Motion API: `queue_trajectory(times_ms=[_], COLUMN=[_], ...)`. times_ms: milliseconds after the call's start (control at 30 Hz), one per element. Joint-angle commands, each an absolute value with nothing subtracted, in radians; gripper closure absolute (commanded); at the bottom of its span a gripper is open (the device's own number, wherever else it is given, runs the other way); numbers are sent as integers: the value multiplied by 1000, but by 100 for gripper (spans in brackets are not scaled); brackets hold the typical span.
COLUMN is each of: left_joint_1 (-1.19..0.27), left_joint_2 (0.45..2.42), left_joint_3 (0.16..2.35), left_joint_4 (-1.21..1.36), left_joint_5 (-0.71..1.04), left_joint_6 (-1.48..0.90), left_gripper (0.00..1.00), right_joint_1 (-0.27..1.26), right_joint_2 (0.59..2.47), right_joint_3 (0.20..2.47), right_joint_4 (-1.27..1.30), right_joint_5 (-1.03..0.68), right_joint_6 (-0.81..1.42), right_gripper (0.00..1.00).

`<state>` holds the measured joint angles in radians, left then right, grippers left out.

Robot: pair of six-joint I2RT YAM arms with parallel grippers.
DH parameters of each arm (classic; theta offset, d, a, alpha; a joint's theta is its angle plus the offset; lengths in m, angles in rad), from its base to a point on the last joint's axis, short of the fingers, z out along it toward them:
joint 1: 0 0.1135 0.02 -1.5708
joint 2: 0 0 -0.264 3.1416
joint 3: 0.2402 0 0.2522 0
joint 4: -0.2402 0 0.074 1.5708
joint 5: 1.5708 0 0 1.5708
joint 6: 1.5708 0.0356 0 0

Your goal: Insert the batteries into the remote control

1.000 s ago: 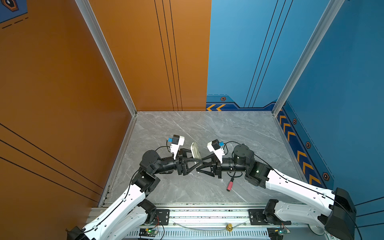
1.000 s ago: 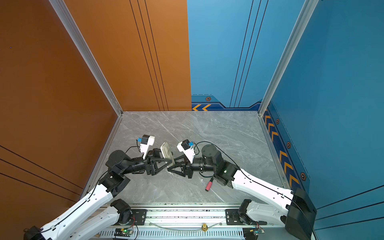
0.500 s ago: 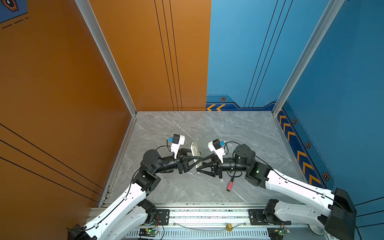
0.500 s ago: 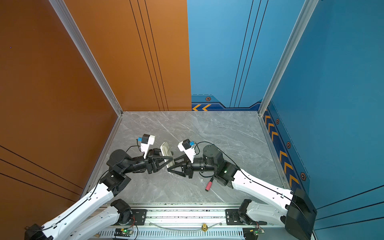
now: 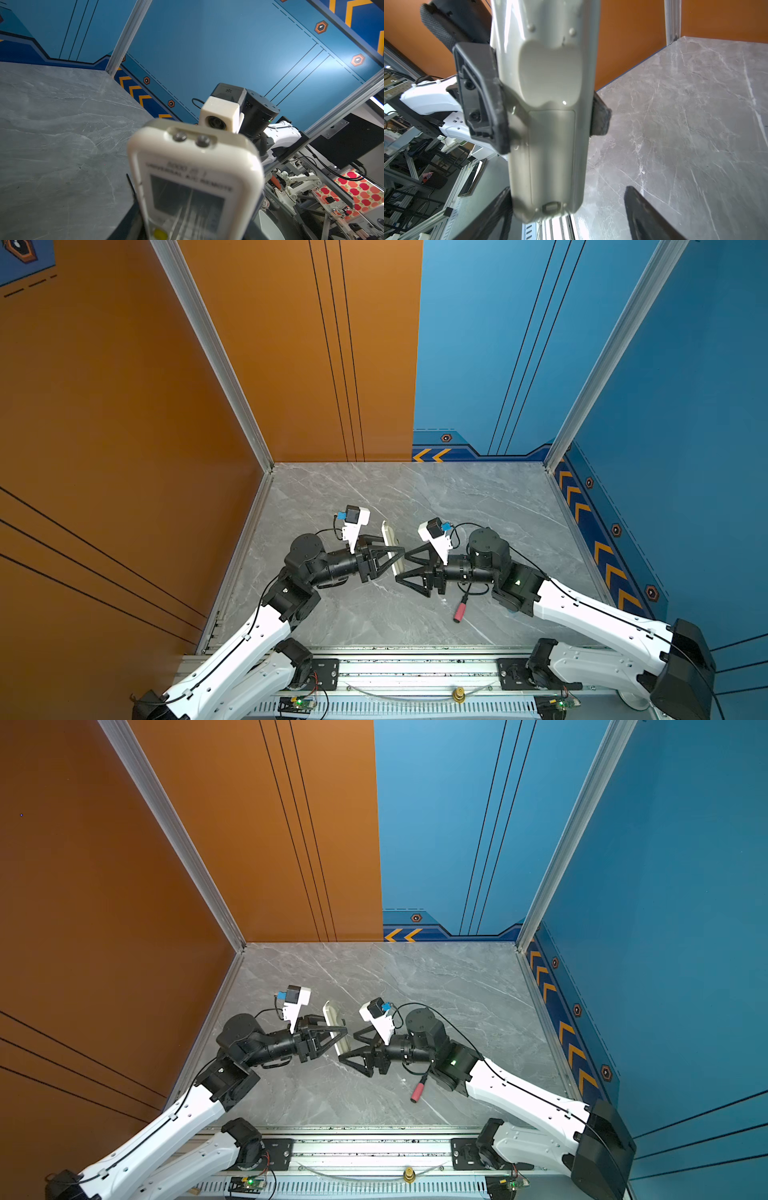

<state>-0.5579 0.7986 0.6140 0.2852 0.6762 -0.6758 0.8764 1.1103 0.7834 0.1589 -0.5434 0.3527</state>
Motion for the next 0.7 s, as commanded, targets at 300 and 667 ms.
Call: queue_trajectory(times_ms=[300, 667], left_joint_1=[-564, -549], left_joint_2=[771, 1028], left_joint_3=[720, 917], left_joint_4=[-74, -630], left_joint_5=[399, -53], left_joint_6=[-519, -440], left_gripper=[100, 100], right_joint_1=[867, 832], right_joint_2=[1056, 921], right_joint_3=[822, 796], right_joint_4=[-62, -275], right_joint_5=[-347, -148], right_joint_6=[262, 198], right_gripper=[3, 4])
